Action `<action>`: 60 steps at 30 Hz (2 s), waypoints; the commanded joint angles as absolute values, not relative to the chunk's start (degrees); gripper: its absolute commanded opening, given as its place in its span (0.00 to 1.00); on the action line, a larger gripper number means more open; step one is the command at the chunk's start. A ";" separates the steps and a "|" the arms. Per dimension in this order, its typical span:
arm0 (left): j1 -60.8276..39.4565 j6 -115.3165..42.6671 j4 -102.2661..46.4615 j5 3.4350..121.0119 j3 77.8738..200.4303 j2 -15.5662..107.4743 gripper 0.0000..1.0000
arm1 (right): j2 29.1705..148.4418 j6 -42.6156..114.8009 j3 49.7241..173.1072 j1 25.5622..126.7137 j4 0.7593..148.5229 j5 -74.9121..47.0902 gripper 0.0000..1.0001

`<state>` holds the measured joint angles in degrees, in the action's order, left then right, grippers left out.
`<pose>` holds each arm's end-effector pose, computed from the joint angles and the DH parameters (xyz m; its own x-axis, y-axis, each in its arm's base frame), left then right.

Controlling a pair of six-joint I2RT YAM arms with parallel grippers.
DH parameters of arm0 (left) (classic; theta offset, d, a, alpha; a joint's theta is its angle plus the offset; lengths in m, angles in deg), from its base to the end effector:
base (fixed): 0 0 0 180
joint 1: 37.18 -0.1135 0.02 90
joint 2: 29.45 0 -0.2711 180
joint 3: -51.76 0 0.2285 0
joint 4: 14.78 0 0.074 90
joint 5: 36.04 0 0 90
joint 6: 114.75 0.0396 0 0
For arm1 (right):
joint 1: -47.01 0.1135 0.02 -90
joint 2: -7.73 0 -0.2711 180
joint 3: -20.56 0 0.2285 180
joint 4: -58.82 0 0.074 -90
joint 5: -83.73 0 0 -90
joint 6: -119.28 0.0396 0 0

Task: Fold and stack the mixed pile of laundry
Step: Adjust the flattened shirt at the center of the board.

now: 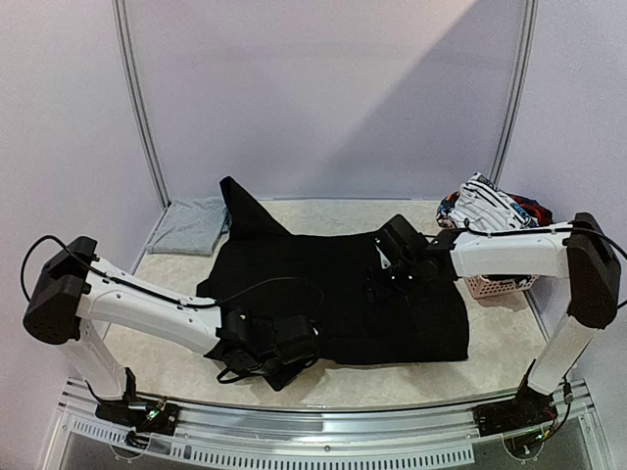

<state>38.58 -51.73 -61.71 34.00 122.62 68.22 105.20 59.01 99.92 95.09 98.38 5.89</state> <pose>0.0847 -0.2790 0.1723 -0.6131 0.6823 -0.3982 0.6838 0.7108 0.1650 0.2285 0.2420 0.2160 -0.8136 -0.1805 -0.5527 -0.2863 0.9517 0.1107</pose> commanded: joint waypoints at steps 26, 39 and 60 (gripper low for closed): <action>41.25 -50.20 -72.56 41.73 118.78 53.96 0.00 | 132.97 55.39 121.67 83.97 101.28 -3.75 0.61; 43.42 -52.88 -80.50 39.01 121.16 45.38 0.00 | 139.87 52.70 130.70 78.74 105.55 -5.65 0.61; 48.70 -51.54 -73.05 36.11 128.82 51.64 0.68 | 113.13 51.42 120.79 78.56 109.44 -3.66 0.67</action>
